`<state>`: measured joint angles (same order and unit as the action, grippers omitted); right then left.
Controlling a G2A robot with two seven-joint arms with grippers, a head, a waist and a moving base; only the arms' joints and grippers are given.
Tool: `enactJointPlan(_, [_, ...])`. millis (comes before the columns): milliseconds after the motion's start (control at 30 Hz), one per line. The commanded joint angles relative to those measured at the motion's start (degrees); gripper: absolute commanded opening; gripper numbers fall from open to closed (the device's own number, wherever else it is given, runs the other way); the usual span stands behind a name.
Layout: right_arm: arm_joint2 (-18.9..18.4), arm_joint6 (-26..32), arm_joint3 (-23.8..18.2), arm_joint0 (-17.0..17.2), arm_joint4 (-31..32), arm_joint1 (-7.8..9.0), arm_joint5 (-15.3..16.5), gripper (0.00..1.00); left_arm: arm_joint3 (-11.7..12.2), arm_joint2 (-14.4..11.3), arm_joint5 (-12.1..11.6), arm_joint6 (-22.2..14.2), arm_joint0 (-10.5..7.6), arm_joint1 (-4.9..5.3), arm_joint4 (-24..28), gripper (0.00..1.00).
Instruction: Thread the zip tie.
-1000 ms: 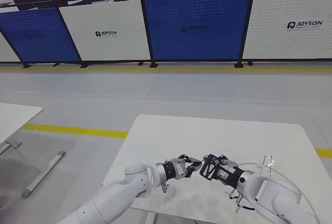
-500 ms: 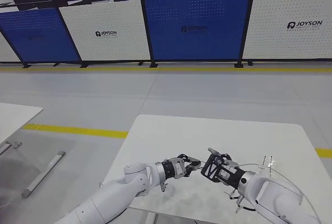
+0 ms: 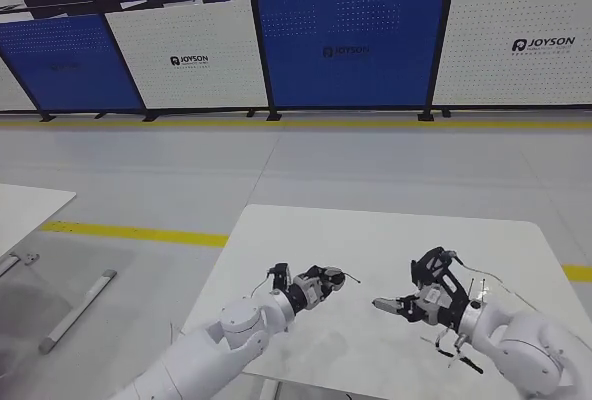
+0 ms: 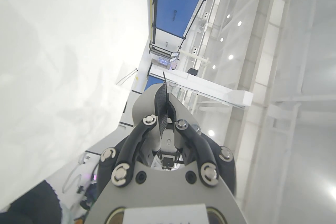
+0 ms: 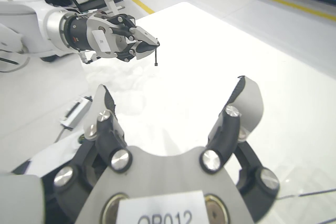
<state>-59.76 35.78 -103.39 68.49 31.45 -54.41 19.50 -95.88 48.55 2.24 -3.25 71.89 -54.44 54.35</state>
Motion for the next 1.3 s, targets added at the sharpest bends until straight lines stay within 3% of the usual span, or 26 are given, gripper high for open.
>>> enactJointPlan(0, [0.36, 2.58, 1.7, -0.99, -6.88, -0.08, -0.02, 1.0, -0.25, -0.16, -1.32, 0.94, 0.45, -0.01, -4.56, 0.0])
enactJointPlan(67, [1.11, 4.98, 3.21, -2.11, -10.76, -0.22, -0.02, 1.0, -0.44, -0.31, -1.88, 1.59, 1.03, -0.1, -6.52, 0.0])
enactJointPlan(467, [1.19, 4.75, 3.33, -1.85, -11.33, -0.26, -0.13, 1.0, -0.53, -0.39, -1.94, 1.31, 1.11, -0.13, -6.85, 0.0])
enactJointPlan(533, [1.16, 6.26, 5.65, -2.04, -17.64, -0.5, -0.02, 1.0, -0.65, -0.61, -3.15, 1.13, 1.59, -0.18, -10.1, 0.0])
enactJointPlan(733, [2.39, 17.49, 16.08, -7.4, -39.26, -1.7, -0.02, 1.0, -1.79, -0.31, -6.64, 4.89, 3.63, -0.4, -17.67, 0.0])
enactJointPlan(833, [4.24, 20.72, 20.96, -9.72, -44.46, -2.87, -0.02, 1.0, -2.82, 0.06, -7.3, 6.11, 4.63, -0.53, -19.45, 0.0])
enactJointPlan(1133, [9.49, 24.23, 31.22, -14.79, -50.09, -7.34, -0.02, 1.0, -4.22, 0.03, -7.67, 9.06, 5.84, -1.38, -23.95, 0.0])
enactJointPlan(1267, [9.67, 24.4, 31.62, -14.94, -50.29, -7.51, -0.02, 1.0, -4.02, -0.16, -7.35, 9.81, 5.86, -1.61, -24.04, 0.0])
